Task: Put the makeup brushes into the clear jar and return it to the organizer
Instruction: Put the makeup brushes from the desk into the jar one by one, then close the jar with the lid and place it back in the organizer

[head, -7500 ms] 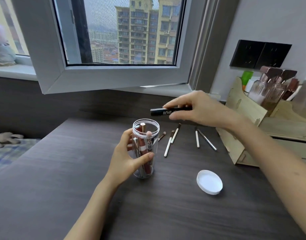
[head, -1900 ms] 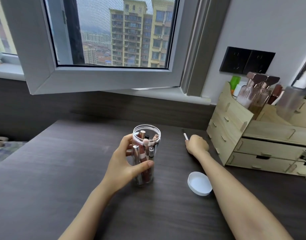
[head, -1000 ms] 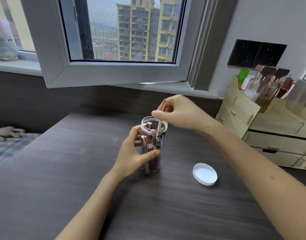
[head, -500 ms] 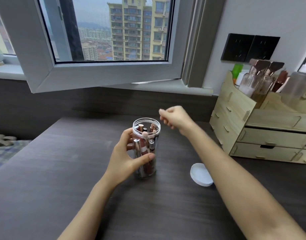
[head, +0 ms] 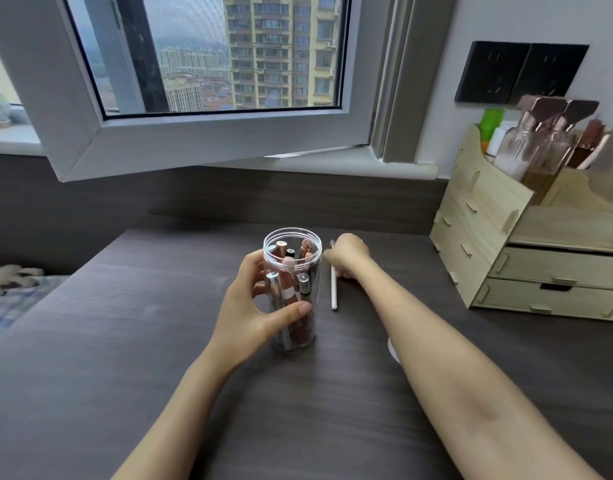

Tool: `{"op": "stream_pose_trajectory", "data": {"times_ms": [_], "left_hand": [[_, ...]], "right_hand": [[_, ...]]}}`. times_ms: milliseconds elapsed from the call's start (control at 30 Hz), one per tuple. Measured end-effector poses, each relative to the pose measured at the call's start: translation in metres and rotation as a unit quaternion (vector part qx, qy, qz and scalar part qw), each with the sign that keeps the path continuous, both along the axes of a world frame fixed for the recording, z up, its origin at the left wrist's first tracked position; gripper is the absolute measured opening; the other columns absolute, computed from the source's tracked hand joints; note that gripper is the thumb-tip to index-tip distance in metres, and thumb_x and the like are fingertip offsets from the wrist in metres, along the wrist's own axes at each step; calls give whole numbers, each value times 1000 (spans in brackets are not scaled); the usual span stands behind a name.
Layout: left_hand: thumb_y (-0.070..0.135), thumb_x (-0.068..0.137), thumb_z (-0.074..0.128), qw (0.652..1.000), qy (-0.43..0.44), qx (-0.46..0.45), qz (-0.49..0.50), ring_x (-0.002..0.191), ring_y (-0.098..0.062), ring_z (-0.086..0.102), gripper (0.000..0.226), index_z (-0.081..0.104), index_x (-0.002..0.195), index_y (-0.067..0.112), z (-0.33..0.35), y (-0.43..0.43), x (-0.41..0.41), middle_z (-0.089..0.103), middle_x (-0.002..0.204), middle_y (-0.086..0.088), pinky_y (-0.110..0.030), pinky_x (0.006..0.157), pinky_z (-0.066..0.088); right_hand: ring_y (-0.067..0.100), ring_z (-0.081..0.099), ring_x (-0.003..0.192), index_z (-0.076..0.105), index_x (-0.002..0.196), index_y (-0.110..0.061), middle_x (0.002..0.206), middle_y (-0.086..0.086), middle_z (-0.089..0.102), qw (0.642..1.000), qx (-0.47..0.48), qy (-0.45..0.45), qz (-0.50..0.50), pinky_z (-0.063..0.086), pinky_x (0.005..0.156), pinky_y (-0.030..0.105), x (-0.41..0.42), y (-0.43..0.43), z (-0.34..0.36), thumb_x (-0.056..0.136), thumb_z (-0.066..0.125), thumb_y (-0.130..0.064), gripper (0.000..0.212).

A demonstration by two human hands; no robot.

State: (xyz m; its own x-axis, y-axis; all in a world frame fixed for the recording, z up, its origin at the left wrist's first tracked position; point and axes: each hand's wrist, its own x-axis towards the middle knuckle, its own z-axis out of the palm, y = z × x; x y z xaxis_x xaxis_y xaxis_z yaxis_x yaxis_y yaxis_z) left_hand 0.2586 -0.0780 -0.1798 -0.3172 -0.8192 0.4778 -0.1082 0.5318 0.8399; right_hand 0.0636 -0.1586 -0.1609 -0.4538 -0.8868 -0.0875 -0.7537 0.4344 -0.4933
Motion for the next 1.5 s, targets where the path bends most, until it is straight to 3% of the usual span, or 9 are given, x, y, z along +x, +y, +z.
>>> {"op": "stream_pose_trajectory", "data": {"times_ms": [133, 333, 533, 767, 1000, 1100, 1233, 1400, 1500], "left_hand": [[45, 56, 78, 1000, -6, 1, 1, 103, -4, 63, 73, 48, 120, 29, 0, 0, 1, 63, 113, 18, -21, 91, 48], [44, 57, 77, 1000, -3, -2, 0, 103, -6, 63, 69, 48, 118, 32, -1, 1, 0, 65, 111, 18, -25, 92, 48], [45, 57, 77, 1000, -3, -11, 3, 100, -2, 62, 65, 46, 115, 41, 1, 3, 0, 62, 111, 29, -26, 92, 48], [48, 58, 76, 1000, -7, -11, -2, 102, -5, 62, 65, 45, 115, 44, 0, 2, 1, 61, 111, 30, -24, 91, 48], [48, 56, 76, 1000, 3, -10, -6, 102, -4, 61, 65, 45, 113, 45, -2, 0, 0, 60, 109, 32, -12, 86, 46], [49, 55, 76, 1000, 3, -10, -7, 102, -4, 61, 65, 45, 113, 47, -2, 0, -1, 61, 110, 30, -15, 87, 47], [49, 54, 76, 1000, -2, -11, -9, 99, -2, 61, 65, 44, 110, 50, -2, 2, -3, 60, 106, 36, -14, 85, 48], [49, 53, 76, 1000, 0, -6, -16, 99, -1, 62, 64, 45, 109, 49, 0, 7, -5, 64, 107, 25, -11, 85, 46], [48, 54, 77, 1000, -1, -4, -24, 100, -3, 62, 66, 46, 112, 44, 1, 9, -6, 65, 110, 16, -16, 88, 48]], "right_hand": [[9, 51, 23, 51, 67, -1, 57, 17, 58, 951, -241, -189, -53, 43, 35, 23, -21, 20, 43, 84, 48, -9, 19], [8, 61, 46, 34, 101, -13, 76, 12, 60, 805, -516, -252, 146, 52, 44, 21, 13, 110, 129, 94, 45, -3, 16], [25, 65, 65, 36, 120, -6, 76, 14, 61, 889, -390, 37, 237, 57, 67, 37, 49, 112, 114, 89, 56, -7, 37], [17, 52, 87, 73, 90, -18, 93, 0, 70, 912, -263, 192, 251, 44, 79, 31, 49, 99, 89, 87, 60, -36, 21], [18, 64, 83, 72, 102, -29, 95, -4, 73, 930, -230, -136, 252, 50, 74, 38, 8, 135, 89, 94, 49, -37, 25], [4, 59, 99, 62, 119, -34, 111, -17, 66, 973, -38, 45, 223, 47, 89, 28, -36, 157, 60, 81, 62, -51, 42], [16, 40, 128, 40, 137, -42, 131, -7, 47, 942, 164, 179, 231, 38, 100, 31, -51, 179, 22, 72, 64, -60, 72], [14, 51, 101, 55, 122, -44, 102, -6, 47, 968, 37, 95, 231, 36, 82, 22, -46, 175, 24, 75, 69, -49, 50], [14, 59, 81, 59, 98, -29, 88, -2, 55, 942, -206, -202, 169, 52, 77, 30, -31, 166, 49, 73, 77, -34, 32]]}}
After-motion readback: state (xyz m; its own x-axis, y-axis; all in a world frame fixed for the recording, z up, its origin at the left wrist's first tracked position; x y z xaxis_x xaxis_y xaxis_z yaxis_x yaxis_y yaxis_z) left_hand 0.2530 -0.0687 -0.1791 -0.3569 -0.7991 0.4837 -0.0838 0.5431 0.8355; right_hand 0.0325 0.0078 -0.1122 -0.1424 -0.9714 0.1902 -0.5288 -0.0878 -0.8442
